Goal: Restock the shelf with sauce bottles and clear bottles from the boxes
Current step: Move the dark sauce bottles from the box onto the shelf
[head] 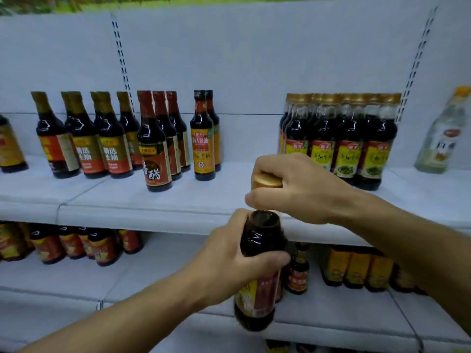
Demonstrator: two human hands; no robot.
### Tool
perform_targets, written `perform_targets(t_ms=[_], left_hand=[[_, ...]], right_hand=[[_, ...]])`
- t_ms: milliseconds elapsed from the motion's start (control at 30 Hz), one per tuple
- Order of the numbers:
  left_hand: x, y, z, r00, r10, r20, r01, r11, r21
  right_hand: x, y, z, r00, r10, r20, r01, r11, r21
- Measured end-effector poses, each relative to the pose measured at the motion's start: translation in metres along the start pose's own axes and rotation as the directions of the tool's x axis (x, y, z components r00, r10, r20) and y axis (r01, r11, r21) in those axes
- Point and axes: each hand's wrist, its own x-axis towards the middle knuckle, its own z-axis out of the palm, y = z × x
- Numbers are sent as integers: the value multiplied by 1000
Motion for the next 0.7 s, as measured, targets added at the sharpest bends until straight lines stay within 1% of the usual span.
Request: perform_targets(t_ms=[67, 167, 267, 433, 567, 700], left_hand=[[13, 12, 0, 1000, 18, -11, -18, 1000, -1], [32, 29, 1, 998, 62, -14, -63, 997, -44], [51, 40, 2, 994, 113, -9, -113, 989, -95], [84, 44, 12, 992, 102, 72, -90, 985, -148], [111, 41, 19, 991, 92, 95, -77, 986, -150], [135, 36, 26, 998, 42, 53, -36, 992, -119]], right_hand=[[5, 5, -17, 1000, -8, -19, 9, 1000, 22], [14, 12, -44, 999, 11, -43, -6, 994, 111], [24, 23, -74, 994, 20, -108, -2, 987, 161], [48, 46, -123, 985, 13, -172, 40, 953, 301], [66, 64, -149, 984, 22, -178, 25, 965, 261], [79, 85, -157, 986, 42, -164, -8, 978, 206]])
